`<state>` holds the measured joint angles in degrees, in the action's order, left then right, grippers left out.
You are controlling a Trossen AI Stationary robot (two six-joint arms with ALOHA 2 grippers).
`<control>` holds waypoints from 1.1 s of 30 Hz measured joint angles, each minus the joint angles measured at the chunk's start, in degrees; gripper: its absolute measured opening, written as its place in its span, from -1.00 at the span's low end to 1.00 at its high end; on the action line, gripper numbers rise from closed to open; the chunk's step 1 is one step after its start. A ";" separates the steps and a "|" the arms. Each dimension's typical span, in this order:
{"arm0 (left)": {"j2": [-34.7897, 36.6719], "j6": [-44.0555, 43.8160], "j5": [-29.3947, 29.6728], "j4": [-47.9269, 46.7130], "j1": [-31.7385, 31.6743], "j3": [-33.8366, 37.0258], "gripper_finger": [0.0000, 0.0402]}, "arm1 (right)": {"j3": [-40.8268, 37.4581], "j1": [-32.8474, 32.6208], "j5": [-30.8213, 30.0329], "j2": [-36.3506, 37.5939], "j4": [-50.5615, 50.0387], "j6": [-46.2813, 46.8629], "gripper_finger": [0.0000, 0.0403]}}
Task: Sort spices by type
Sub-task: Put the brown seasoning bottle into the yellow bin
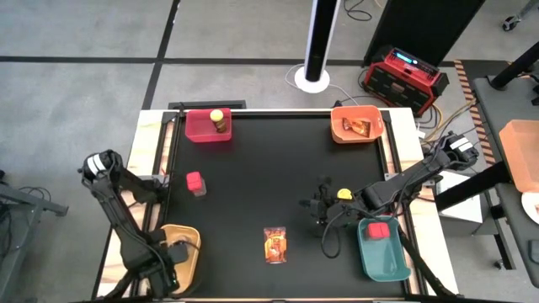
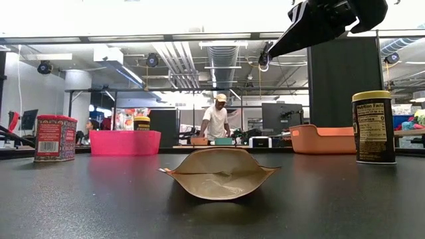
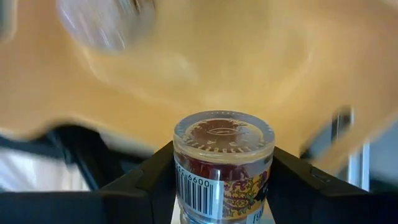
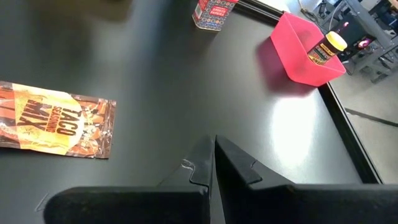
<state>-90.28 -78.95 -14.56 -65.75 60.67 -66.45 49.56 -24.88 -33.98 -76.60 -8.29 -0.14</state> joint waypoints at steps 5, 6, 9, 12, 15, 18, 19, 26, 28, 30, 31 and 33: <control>0.00 3.34 -9.66 0.00 -2.75 0.32 -0.11 | 0.00 0.00 0.02 0.00 -0.01 0.07 -0.95; 0.00 4.08 -10.79 -0.05 -3.35 0.68 -0.11 | 0.00 0.00 0.02 0.00 -0.01 0.09 -0.95; -0.11 5.71 -13.02 -0.06 -5.35 1.76 -0.11 | 0.00 0.00 0.01 0.00 -0.01 0.11 -0.95; -0.85 8.50 -13.67 0.30 -7.48 2.26 -0.11 | -0.07 0.00 0.02 0.00 -0.02 0.12 -0.95; -1.55 11.65 -14.58 0.63 -9.42 2.36 -0.11 | -0.11 0.00 0.11 0.00 -0.58 0.52 -0.95; -2.32 14.36 -15.44 0.74 -11.08 2.36 -0.11 | -0.11 0.00 0.13 0.00 -1.36 1.08 -0.95; -2.54 15.05 -15.58 0.98 -11.56 2.36 -0.11 | -0.11 0.00 0.13 0.00 -1.71 1.45 -0.95; -4.67 19.65 -17.87 3.22 -13.77 2.40 -0.11 | -0.21 0.00 0.13 0.00 -2.29 2.36 -0.95; -5.47 21.04 -19.88 3.25 -13.84 2.44 -0.11 | -0.23 0.00 0.13 0.00 -2.30 2.39 -0.95; -6.29 22.55 -22.29 3.16 -13.81 2.49 -0.12 | -0.31 0.00 0.13 0.00 -2.24 2.54 -0.95; -6.76 23.37 -23.59 3.21 -13.79 2.49 -0.12 | -0.37 0.00 0.13 0.00 -2.33 2.64 -0.95; -7.73 25.37 -25.76 3.18 -13.84 2.51 -0.12 | -0.48 0.00 0.13 0.00 -2.29 2.73 -0.95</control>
<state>-98.01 -53.58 -40.33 -62.57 46.83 -63.94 49.09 -24.88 -33.85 -76.60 -10.57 2.58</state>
